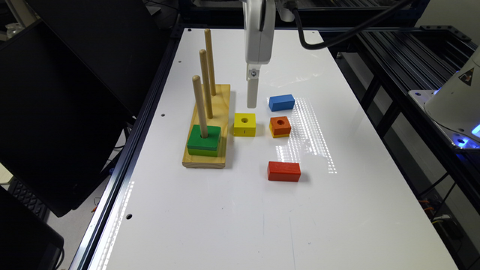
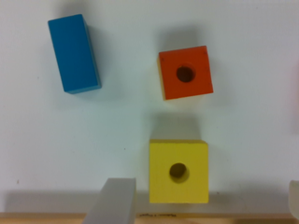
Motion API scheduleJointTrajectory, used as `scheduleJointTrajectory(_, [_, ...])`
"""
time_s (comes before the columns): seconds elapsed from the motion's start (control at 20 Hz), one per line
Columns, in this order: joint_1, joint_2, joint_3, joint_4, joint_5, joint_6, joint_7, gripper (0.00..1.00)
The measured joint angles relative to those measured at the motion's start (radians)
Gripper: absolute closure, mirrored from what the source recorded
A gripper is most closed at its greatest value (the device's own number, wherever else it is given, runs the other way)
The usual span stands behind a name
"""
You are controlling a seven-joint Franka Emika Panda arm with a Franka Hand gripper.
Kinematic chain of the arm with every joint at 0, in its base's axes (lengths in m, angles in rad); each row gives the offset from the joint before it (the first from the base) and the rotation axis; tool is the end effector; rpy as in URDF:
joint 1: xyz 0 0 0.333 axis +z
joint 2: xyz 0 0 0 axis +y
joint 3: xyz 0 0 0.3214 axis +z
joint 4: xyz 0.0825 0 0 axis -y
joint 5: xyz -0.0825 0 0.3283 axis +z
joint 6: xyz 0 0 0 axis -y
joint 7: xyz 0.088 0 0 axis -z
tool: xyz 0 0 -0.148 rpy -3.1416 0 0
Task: Pick up yellow block.
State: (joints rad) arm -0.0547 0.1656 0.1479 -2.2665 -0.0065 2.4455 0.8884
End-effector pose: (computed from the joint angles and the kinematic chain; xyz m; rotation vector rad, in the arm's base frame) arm 0.4987 0.0464 0.2952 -2.8752 1.2028 -0.0062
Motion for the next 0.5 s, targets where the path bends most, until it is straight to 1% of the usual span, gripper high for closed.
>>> scheduleJointTrajectory(0.2, [-0.009,0.000,0.000,0.007,-0.0028,0.000,-0.003,0.00])
scheduleJointTrajectory(0.5, [-0.010,0.003,0.000,0.017,-0.0030,0.000,-0.003,0.00])
